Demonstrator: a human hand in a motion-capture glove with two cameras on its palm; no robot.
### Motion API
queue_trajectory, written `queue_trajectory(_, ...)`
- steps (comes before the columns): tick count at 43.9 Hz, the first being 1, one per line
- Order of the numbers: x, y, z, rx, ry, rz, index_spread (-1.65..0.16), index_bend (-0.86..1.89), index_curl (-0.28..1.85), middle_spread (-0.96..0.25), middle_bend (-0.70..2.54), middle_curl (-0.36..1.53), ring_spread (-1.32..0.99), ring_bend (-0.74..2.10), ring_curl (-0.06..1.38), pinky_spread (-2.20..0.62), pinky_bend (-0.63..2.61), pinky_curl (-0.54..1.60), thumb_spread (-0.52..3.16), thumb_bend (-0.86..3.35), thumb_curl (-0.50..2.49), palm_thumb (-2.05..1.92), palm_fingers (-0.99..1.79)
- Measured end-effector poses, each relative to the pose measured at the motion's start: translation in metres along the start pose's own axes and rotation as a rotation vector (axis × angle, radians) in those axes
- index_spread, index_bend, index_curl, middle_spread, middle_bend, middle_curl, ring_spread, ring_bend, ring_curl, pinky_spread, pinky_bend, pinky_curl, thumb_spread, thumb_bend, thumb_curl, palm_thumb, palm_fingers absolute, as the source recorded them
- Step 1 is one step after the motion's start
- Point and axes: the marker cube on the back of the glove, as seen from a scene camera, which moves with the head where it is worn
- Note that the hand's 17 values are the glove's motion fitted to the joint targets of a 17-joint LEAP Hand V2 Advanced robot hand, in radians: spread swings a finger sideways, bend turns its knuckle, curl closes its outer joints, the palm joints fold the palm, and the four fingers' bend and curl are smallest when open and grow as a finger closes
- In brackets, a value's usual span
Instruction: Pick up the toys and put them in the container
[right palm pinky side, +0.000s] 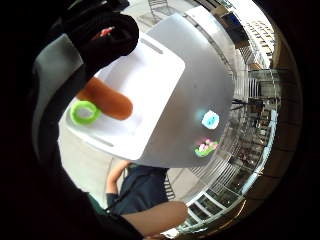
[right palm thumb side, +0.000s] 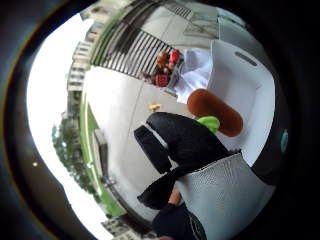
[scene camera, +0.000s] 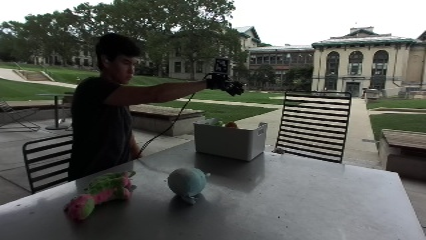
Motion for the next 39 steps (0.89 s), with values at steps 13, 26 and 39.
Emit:
queue_trajectory(13, 0.113, 0.069, -0.018, 0.120, 0.127, 0.137, -0.26, 0.14, 0.13, 0.05, 0.35, 0.47, 0.01, 0.72, 0.28, -0.01, 1.25, 0.40, 1.11, -0.08, 0.53, -0.10, -0.12)
queue_trajectory(26, 0.250, 0.111, -0.017, 0.124, 0.188, 0.506, -0.28, 0.14, 0.18, 0.02, 0.30, 0.44, 0.03, 0.57, 0.23, 0.03, 1.19, 0.37, 1.10, -0.08, 0.39, -0.09, -0.13)
queue_trajectory(39, 0.308, 0.153, 0.034, 0.070, 0.113, 0.529, -0.33, 0.18, 0.25, -0.02, 0.02, 0.27, 0.00, 0.37, 0.19, -0.07, 1.52, 0.43, 1.05, -0.08, 0.31, -0.09, -0.14)
